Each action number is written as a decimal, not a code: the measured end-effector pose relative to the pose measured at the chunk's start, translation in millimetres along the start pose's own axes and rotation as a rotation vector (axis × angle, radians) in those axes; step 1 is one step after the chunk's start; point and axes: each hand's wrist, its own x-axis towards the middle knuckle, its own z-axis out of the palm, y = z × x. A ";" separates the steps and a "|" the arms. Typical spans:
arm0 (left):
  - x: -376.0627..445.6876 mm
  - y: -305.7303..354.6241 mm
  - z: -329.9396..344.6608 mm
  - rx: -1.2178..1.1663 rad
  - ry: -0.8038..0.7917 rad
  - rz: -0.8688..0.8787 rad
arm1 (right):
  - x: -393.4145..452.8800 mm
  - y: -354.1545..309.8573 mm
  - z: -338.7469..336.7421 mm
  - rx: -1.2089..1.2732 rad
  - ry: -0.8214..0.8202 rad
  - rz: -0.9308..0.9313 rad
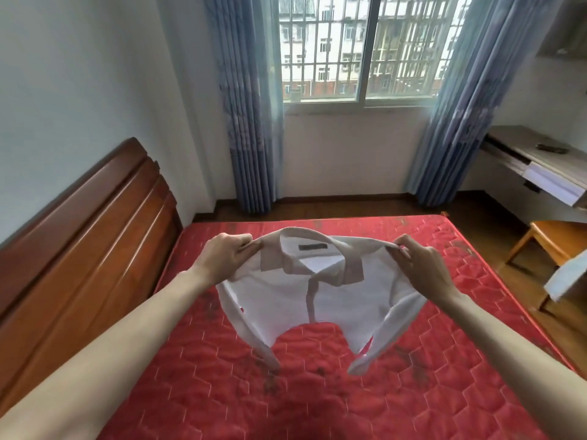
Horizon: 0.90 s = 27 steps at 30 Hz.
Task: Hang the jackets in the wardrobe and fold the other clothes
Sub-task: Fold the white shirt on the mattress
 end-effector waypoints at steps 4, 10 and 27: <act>-11.8 -3.7 -5.0 -0.096 -0.128 -0.048 | -13.2 -11.0 -25.9 0.074 -0.208 0.049; -12.7 23.2 -39.0 -0.406 -0.576 -0.268 | -1.6 -34.4 -88.7 0.250 -0.747 0.272; -32.8 -80.3 209.6 -0.479 -0.552 -0.721 | -37.1 135.0 152.6 0.221 -0.722 0.474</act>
